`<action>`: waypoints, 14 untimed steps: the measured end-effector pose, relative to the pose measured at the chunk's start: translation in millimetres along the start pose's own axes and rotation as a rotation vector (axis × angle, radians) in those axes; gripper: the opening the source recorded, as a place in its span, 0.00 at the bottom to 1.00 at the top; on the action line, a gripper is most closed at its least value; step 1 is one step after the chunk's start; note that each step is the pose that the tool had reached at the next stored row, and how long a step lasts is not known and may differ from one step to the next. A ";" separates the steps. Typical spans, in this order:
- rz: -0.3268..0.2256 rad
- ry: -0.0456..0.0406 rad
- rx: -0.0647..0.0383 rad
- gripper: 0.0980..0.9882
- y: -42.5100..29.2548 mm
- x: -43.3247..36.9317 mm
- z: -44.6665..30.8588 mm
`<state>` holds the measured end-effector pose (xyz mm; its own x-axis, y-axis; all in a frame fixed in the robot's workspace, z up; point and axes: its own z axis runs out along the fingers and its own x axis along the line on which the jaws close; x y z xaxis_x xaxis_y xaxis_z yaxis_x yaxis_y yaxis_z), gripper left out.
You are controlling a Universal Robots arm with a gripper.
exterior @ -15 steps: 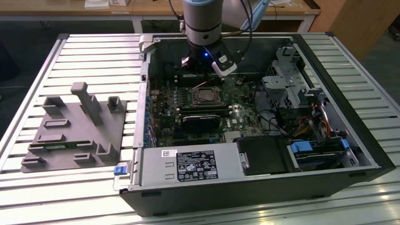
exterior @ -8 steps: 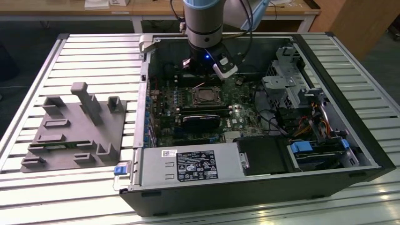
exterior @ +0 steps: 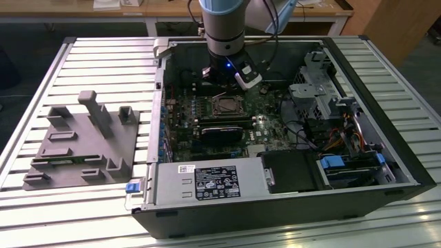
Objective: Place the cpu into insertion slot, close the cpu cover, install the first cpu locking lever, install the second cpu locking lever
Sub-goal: 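Install the first cpu locking lever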
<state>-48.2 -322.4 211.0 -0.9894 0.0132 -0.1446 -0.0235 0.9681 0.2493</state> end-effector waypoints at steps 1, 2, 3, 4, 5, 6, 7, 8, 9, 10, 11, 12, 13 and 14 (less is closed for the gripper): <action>0.001 -0.0023 0.000 0.01 -0.1 0.1 0.5; 0.003 -0.0056 0.003 0.01 -0.2 0.2 0.9; 0.008 -0.0100 0.006 0.01 -0.3 0.2 1.3; 0.015 -0.0148 0.010 0.01 -0.4 0.3 1.7; 0.023 -0.0195 0.014 0.01 -0.5 0.4 2.1; 0.030 -0.0223 0.016 0.01 -0.5 0.4 2.4; 0.036 -0.0240 0.017 0.01 -0.5 0.5 2.6; 0.041 -0.0254 0.018 0.01 -0.3 0.5 2.7; 0.048 -0.0270 0.019 0.01 0.0 0.5 2.9; 0.055 -0.0287 0.020 0.01 0.3 0.5 3.1; 0.061 -0.0303 0.021 0.01 0.8 0.6 3.3; 0.066 -0.0317 0.022 0.01 1.3 0.7 3.5; 0.071 -0.0329 0.023 0.01 1.9 0.8 3.8; 0.075 -0.0340 0.023 0.01 2.5 1.0 4.0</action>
<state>-48.7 -319.0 207.7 -0.9828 0.0940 -0.1589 0.0542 0.9697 0.2381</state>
